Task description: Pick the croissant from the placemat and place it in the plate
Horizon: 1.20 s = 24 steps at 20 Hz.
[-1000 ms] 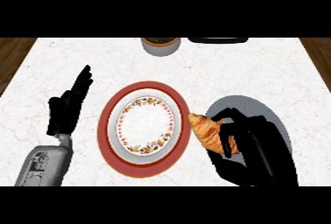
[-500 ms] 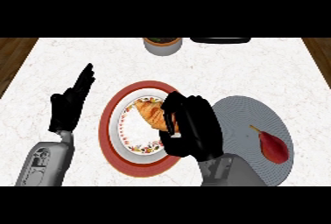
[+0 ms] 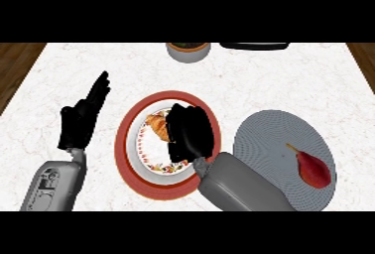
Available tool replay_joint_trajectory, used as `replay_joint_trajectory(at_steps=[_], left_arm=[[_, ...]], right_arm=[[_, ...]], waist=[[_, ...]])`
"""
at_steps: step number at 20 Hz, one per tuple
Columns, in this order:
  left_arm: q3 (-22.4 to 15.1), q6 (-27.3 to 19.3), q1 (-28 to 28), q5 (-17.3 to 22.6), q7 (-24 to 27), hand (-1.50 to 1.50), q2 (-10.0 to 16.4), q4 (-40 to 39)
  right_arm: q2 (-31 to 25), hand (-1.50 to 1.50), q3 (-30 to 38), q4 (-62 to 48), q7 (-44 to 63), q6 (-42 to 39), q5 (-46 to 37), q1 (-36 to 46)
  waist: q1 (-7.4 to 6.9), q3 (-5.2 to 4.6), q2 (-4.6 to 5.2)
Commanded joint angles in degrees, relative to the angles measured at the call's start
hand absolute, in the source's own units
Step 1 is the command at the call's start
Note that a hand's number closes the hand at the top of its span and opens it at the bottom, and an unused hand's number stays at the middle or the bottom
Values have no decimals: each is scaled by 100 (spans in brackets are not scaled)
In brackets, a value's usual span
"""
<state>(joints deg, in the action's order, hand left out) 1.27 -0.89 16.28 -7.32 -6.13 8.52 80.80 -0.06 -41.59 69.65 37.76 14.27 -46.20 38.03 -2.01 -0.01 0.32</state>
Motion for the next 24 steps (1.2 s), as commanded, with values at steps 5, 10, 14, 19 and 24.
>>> replay_joint_trajectory(at_steps=[5, 10, 14, 19, 24], left_arm=[[14, 191, 90, 106, -30, 0, 31, -1], [4, 70, 130, -7, 41, 0, -17, -12], [24, 29, 177, -35, -27, 0, -39, -179], [44, -76, -15, -89, -10, 0, -30, 100], [118, 135, -505, 74, -339, 0, 147, 635]], right_arm=[[6, -150, -883, -1263, 77, 1457, 1917, 471], [6, -150, -853, -1703, -1113, 1983, 2797, 581], [6, -150, -591, -1137, -1441, 2572, 3470, 604], [6, -150, -216, -913, -1873, 3435, 3829, 301], [-718, -150, 474, 228, -1945, 3255, 3771, -600]], waist=[[-170, 4, 40], [-84, 6, 35], [-73, 8, 31], [48, 7, -11], [228, 5, -73]])
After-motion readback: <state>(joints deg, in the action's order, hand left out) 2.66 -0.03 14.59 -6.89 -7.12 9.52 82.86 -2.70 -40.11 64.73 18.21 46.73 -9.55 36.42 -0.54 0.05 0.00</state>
